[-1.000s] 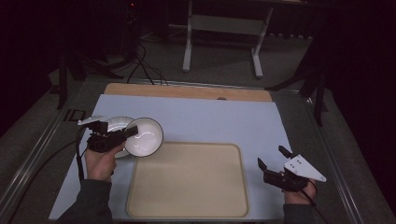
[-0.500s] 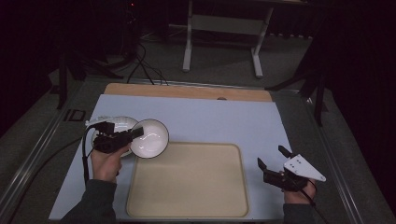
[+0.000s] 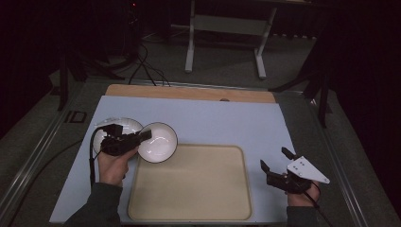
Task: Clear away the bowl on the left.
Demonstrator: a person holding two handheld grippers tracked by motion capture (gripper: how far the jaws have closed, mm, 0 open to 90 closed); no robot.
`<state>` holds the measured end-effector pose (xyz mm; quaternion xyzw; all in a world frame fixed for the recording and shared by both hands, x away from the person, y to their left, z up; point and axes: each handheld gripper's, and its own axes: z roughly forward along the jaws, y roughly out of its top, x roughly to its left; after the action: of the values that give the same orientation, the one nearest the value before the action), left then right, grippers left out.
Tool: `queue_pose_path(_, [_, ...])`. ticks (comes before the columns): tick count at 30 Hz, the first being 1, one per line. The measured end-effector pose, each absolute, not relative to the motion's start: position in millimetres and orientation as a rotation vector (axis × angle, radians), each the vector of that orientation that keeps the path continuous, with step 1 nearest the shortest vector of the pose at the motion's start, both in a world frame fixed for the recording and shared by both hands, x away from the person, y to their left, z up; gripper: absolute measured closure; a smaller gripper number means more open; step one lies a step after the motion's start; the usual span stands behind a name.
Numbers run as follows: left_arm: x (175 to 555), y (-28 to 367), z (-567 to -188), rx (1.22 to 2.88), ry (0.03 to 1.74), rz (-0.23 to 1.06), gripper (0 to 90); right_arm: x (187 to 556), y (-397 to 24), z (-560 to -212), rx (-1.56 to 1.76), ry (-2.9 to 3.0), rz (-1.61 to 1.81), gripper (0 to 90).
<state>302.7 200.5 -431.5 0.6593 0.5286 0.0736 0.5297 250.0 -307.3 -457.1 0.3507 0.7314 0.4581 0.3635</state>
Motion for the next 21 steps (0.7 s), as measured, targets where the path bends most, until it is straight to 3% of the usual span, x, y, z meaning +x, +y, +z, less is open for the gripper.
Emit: queue_pose_path(21, [302, 173, -434, 1.647, 1.201, 0.143, 76.6, 250, -307, -457, 0.902, 1.882, 1.180, 15.1])
